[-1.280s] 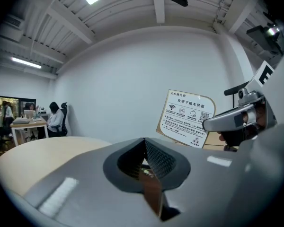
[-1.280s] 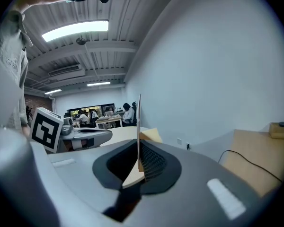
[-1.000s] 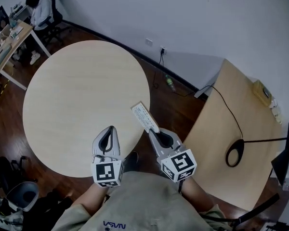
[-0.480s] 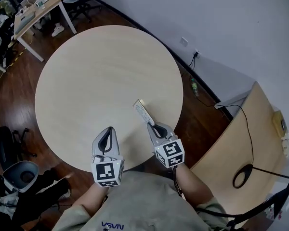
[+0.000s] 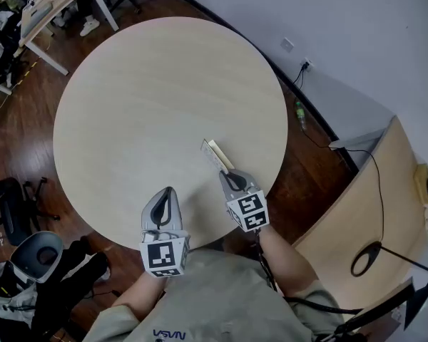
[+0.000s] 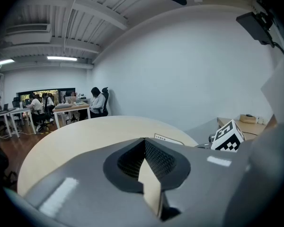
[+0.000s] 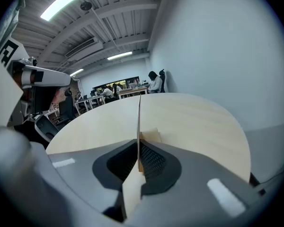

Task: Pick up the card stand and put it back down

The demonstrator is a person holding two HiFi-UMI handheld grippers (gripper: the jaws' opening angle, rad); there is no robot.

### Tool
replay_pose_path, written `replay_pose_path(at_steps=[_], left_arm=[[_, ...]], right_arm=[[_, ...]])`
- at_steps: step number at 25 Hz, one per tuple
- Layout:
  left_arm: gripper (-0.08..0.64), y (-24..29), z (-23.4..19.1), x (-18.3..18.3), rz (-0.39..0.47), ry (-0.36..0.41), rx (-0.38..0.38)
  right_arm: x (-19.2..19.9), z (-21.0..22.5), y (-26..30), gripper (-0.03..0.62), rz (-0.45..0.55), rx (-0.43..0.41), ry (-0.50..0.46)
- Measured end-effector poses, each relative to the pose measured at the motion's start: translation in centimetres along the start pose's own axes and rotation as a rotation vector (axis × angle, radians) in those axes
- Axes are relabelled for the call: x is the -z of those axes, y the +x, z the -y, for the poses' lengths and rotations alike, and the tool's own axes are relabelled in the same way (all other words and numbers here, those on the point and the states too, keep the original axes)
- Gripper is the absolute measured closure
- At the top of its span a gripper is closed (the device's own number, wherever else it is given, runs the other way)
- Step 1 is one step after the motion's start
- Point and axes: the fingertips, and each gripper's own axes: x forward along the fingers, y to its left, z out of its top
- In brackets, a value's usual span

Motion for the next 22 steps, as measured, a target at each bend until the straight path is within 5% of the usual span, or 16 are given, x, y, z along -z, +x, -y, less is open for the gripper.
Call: replay_pose_path(at_steps=[14, 22], left_arm=[[0.552, 0.5, 1.2, 0.4, -0.001, -0.030, 0.086], [0.552, 0.4, 4.4, -2.2, 0.056, -0.013, 0.194]], right_arm=[[0.1, -0.5, -1.3, 0.525, -0.042, -0.006, 0.019], [-5.6, -0.4, -8.4, 0.541, 0.148, 0.109, 0.096]])
